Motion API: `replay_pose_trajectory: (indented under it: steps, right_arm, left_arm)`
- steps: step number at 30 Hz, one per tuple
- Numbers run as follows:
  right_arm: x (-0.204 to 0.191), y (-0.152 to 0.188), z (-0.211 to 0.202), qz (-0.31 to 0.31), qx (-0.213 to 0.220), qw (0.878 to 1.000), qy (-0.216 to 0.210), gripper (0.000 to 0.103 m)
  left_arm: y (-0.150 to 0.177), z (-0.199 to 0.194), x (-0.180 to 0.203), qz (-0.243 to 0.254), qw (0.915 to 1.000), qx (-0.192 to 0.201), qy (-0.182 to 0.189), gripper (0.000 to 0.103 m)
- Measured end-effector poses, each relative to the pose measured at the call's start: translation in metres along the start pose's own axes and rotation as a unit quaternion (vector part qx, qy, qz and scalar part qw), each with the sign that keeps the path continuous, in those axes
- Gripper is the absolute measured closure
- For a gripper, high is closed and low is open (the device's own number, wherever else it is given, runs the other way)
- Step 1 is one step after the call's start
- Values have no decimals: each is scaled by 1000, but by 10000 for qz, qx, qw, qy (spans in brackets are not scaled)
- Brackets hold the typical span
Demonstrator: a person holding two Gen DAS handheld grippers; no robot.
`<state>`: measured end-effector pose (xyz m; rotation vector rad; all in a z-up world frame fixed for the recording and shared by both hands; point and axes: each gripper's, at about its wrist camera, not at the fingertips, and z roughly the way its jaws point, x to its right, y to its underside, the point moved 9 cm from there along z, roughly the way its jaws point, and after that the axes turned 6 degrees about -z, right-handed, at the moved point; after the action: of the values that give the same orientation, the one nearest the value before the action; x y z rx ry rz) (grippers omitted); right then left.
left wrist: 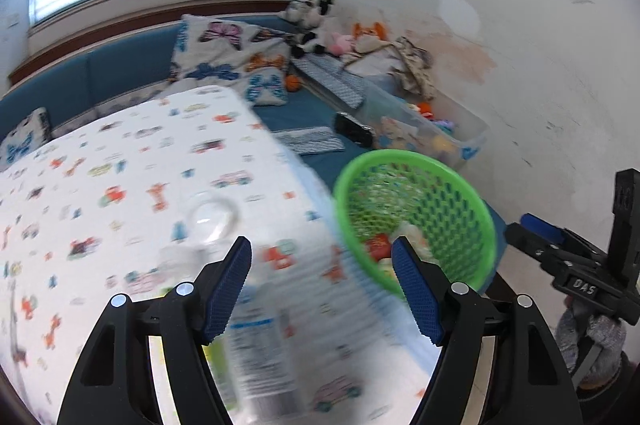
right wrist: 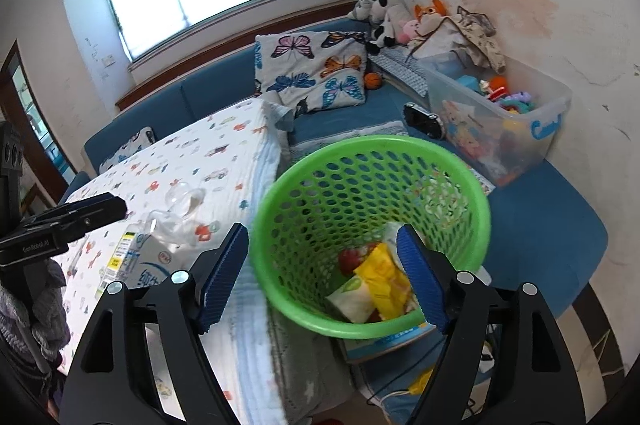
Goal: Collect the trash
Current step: 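Move the left tool to the table and grasp the lemon juice bottle, then grasp the white milk carton with the right tool while the left lifts the bottle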
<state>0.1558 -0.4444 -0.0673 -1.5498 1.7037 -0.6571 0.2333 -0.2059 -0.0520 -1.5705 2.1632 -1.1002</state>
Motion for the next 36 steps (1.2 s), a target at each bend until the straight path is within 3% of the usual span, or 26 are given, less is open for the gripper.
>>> replay_pose_trajectory:
  steps: [8,13,28,36]
  right_arm:
    - [-29,5,7,-132,-82,9997,-174,24]
    - [-49,9,13,-252,-155,9992,-281,24]
    - [-67,19,29,-346,-368,9981,-352,23]
    - [-67,25,33,-320,-434,9978,-384,23]
  left_arm:
    - [18,-14,-82,-609,9961,-43,-645,39]
    - [40,-8,-113,-882,9926,-286,-782,42]
    - [63,23,-114,-843,9910,-738,-728,43]
    - [65,38,-114,-875,9887,-1012,-682,51]
